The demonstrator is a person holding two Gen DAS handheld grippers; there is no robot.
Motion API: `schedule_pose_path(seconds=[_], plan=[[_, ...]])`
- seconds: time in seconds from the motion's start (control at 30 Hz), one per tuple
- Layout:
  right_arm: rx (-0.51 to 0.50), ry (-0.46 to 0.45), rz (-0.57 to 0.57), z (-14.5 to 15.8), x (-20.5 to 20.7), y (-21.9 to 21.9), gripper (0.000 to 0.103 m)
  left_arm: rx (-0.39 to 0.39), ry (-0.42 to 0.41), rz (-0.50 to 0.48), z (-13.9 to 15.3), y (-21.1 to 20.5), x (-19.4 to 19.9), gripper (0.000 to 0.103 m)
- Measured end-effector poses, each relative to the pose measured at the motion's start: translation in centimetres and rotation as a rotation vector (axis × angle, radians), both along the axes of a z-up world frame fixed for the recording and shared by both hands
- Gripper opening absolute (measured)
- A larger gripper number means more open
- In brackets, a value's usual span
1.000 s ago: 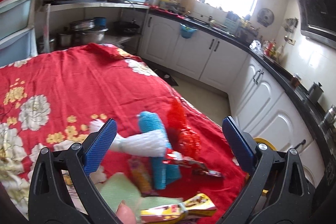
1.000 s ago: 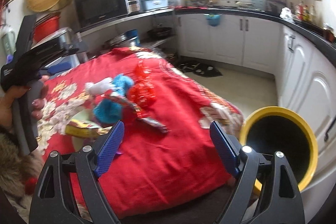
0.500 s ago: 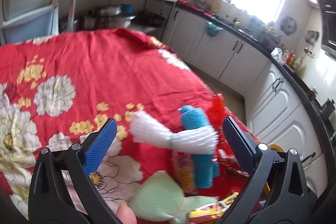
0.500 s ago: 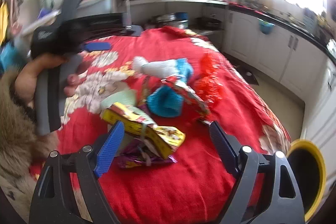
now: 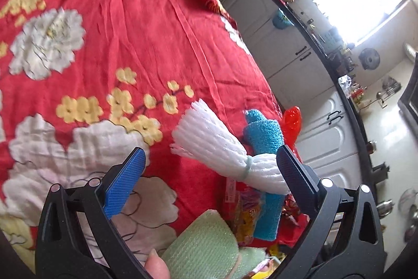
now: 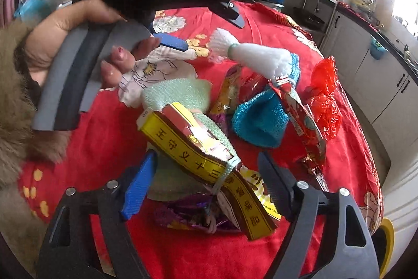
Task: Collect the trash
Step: 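Grasp the yellow seasoning packet with the right tool while the left tool grasps the white foam net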
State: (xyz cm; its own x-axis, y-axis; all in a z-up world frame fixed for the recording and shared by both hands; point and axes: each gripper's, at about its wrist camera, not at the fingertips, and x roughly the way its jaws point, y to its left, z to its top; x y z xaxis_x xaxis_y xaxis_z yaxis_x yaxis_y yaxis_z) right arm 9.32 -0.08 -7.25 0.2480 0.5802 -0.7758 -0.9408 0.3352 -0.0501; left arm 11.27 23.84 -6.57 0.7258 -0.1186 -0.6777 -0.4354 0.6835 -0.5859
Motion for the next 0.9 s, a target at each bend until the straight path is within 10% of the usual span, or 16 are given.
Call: schedule_pose_path(seconds=[0.27, 0.53, 0.9], plan=[[0.040, 0.054, 0.004, 0.0, 1.1, 0.1, 0.055, -0.134, 0.031, 0.004, -1.9, 0.6, 1.6, 0.086], [0.076, 0.047, -0.021, 0.4, 1.4, -0.9, 0.043, -0.148, 0.034, 0.005, -2.4, 0.9, 2.0, 0.025], [0.196, 0.094, -0.141, 1.7, 3.0, -4.1, 0.036, -0.019, -0.094, 0.013, 2.0, 0.4, -0.9, 0.015]])
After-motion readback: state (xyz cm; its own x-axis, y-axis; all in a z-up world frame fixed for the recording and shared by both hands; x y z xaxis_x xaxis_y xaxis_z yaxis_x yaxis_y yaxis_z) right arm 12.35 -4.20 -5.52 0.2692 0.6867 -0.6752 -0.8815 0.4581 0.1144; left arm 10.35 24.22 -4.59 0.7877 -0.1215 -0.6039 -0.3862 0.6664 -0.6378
